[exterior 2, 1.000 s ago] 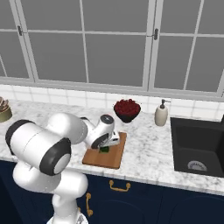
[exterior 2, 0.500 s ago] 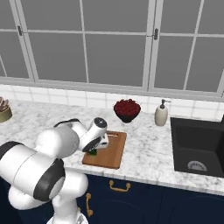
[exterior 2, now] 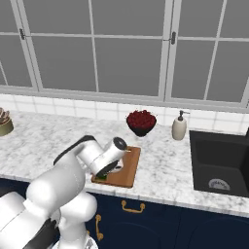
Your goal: Pick up the sponge from the counter and clean the cutting board by briefly scrubbing or pressing down on the cutting board. Once finished, release the sponge.
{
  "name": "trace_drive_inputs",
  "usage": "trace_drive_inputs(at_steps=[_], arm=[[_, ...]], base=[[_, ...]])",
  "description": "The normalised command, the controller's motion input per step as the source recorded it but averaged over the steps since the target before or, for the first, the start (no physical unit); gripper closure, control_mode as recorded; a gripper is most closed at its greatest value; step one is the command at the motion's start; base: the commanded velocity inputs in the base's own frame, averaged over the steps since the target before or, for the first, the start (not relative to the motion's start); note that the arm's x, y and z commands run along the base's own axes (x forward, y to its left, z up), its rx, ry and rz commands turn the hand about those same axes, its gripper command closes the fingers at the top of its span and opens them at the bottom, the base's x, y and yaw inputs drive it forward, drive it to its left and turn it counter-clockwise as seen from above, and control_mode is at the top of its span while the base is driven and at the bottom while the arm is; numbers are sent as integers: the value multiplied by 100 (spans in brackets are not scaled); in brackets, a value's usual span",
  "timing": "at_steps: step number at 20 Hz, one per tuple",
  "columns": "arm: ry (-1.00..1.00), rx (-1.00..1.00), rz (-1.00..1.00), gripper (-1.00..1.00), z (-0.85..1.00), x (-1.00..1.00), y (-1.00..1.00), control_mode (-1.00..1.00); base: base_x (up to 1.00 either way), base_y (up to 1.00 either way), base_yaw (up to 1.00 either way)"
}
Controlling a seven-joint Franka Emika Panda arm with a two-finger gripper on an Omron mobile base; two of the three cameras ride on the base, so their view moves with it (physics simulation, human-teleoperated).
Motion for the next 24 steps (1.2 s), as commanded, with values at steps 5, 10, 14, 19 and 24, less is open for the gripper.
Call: trace_drive_inputs(at_steps=[5, 10, 14, 19, 24], arm=[[2, 1, 0, 100, -22, -16, -32, -100], [0, -7, 0, 100, -11, 6, -80, -100], [0, -4, 1, 100, 0, 57, -91, -100], [0, -2, 3, 100, 0, 62, -84, -100], [0, -4, 2, 100, -3, 35, -76, -100]], base=[[0, 0, 0], [0, 0, 0], [0, 0, 0], [0, 0, 0], [0, 0, 0]])
